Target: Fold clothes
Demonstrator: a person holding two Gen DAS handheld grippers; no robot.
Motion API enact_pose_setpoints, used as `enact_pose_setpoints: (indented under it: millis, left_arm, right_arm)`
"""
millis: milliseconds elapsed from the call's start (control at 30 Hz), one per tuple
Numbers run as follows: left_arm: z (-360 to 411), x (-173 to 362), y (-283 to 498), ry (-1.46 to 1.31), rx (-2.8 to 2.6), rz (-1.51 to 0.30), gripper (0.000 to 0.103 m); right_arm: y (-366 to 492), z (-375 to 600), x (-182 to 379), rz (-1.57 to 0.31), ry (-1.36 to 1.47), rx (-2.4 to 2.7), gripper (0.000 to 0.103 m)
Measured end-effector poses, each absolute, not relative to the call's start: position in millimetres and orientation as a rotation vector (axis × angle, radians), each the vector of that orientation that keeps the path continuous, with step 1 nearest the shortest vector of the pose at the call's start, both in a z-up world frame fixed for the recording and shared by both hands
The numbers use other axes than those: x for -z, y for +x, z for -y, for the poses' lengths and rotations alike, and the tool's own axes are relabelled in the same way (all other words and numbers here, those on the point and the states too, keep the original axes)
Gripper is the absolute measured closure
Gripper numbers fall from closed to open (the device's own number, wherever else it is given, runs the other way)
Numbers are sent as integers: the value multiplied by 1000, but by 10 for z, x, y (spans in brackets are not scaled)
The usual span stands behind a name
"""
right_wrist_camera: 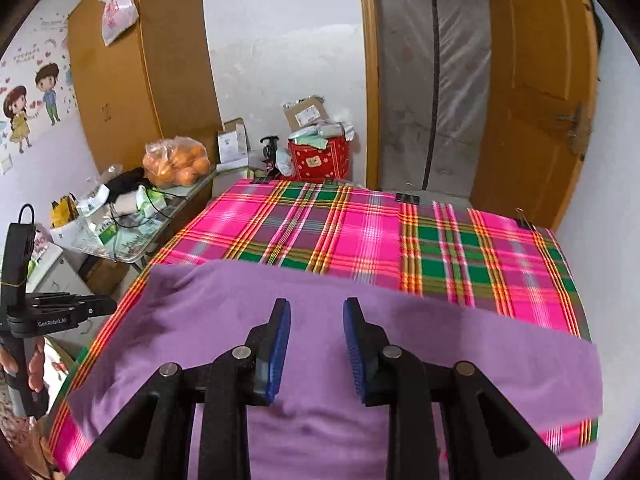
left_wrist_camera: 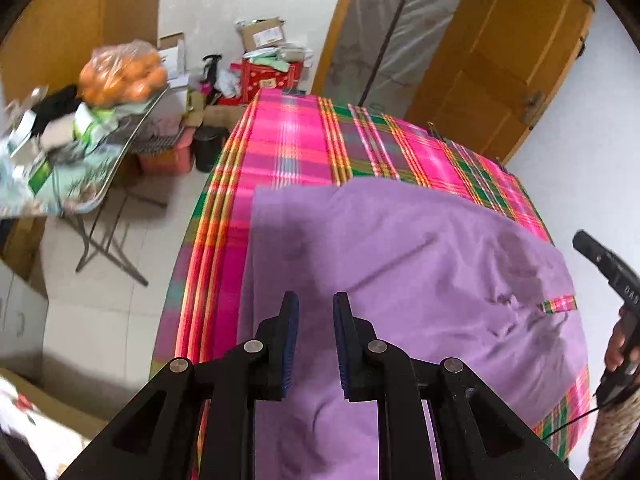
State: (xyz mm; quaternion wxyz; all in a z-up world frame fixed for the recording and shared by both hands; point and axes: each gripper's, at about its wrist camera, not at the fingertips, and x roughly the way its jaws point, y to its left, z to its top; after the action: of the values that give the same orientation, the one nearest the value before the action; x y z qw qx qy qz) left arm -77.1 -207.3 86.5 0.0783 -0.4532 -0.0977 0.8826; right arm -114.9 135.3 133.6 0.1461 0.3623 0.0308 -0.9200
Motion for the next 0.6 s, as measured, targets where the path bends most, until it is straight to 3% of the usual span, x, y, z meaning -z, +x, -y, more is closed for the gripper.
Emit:
enact_pose_setpoints:
  millis: [400, 600]
  left_arm:
    - [1921, -433, -1899, -1554, -2576, 71, 85]
    - [1977, -273, -2121, -1550, -2599, 110, 85]
  right_arm:
    - [-2271, -891, -573, -191, 1249, 2419, 69]
    - [-2463, -720, -282, -246, 1301, 2384, 69]
